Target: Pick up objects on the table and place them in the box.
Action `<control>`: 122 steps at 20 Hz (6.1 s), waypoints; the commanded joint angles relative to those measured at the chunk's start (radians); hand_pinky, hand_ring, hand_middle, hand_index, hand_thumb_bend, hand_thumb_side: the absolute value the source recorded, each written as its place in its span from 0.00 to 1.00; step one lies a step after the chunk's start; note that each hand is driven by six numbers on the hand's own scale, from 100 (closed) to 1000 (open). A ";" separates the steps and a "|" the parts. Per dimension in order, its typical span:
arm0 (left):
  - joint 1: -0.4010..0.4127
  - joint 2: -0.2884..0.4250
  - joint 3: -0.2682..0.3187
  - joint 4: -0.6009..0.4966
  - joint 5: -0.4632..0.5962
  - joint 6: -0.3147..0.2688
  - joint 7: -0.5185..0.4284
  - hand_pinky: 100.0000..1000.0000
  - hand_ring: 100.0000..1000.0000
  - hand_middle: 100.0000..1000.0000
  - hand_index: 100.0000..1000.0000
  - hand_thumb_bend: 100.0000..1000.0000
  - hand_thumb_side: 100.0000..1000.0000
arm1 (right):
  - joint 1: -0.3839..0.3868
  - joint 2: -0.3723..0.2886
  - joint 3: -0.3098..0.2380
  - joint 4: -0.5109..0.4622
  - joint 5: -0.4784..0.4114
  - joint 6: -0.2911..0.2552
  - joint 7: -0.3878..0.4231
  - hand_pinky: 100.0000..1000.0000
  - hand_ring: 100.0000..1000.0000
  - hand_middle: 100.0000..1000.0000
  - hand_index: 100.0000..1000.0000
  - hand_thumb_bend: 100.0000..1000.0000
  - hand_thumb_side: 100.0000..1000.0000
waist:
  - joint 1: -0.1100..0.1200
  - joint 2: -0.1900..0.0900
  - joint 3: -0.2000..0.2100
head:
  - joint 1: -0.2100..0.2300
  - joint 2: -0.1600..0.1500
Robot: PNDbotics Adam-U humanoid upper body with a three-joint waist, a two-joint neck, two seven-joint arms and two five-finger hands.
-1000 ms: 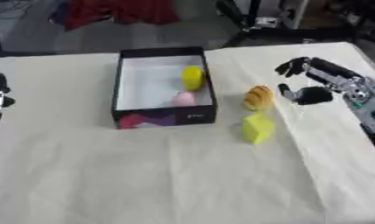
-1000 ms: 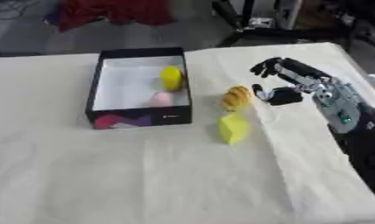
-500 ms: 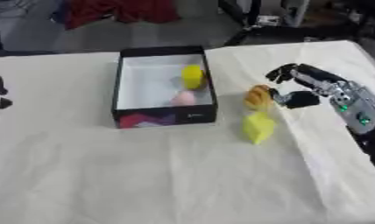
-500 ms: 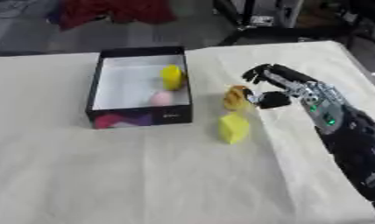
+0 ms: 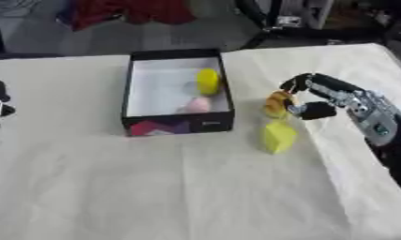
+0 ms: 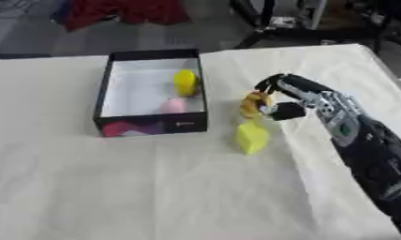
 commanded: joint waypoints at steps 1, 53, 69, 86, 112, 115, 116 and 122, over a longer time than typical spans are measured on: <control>-0.013 0.009 -0.002 -0.019 -0.003 -0.002 -0.002 0.59 0.46 0.49 0.70 0.30 0.75 | -0.025 -0.013 -0.011 0.011 0.045 0.002 -0.017 0.81 0.76 0.74 0.84 0.00 0.41 | 0.013 0.009 0.003 | -0.004 -0.002; -0.039 -0.006 -0.021 -0.028 0.005 -0.007 -0.020 0.59 0.47 0.49 0.70 0.28 0.75 | -0.168 -0.008 0.056 -0.229 -0.074 0.092 -0.308 0.69 0.42 0.20 0.03 0.00 0.17 | 0.020 0.029 0.053 | -0.051 -0.002; -0.060 -0.026 -0.042 -0.029 0.011 -0.014 -0.042 0.59 0.47 0.49 0.70 0.29 0.75 | -0.205 0.136 0.093 -0.096 0.057 0.022 -0.097 0.76 0.59 0.43 0.65 0.00 0.11 | 0.030 0.044 0.100 | -0.123 -0.002; -0.037 -0.002 -0.021 -0.028 0.006 -0.008 -0.023 0.59 0.47 0.49 0.70 0.29 0.75 | -0.116 -0.027 0.092 -0.370 0.071 -0.001 -0.170 0.78 0.68 0.59 0.86 0.00 0.11 | 0.010 0.033 0.047 | -0.064 -0.002; -0.030 0.011 -0.014 -0.020 0.008 -0.005 -0.016 0.59 0.47 0.49 0.70 0.29 0.75 | 0.285 -0.309 0.167 -0.733 -0.075 -0.116 0.153 0.91 0.93 0.92 0.99 0.00 0.21 | 0.000 0.030 0.034 | -0.022 -0.002; -0.029 0.010 -0.015 -0.019 0.008 -0.005 -0.017 0.59 0.47 0.49 0.70 0.29 0.75 | 0.273 -0.300 0.142 -0.709 -0.086 -0.105 0.214 0.91 0.93 0.92 0.99 0.00 0.21 | 0.000 0.030 0.033 | -0.023 -0.002; -0.029 0.010 -0.015 -0.019 0.008 -0.005 -0.018 0.59 0.47 0.49 0.70 0.29 0.75 | 0.268 -0.297 0.131 -0.706 -0.097 -0.099 0.253 0.91 0.94 0.92 0.99 0.00 0.21 | 0.000 0.030 0.033 | -0.022 -0.002; -0.029 0.007 -0.015 -0.019 0.009 -0.005 -0.018 0.59 0.47 0.49 0.70 0.29 0.75 | 0.250 -0.281 0.081 -0.673 -0.137 -0.056 0.369 0.91 0.93 0.92 0.98 0.00 0.26 | 0.003 0.030 0.032 | -0.023 -0.002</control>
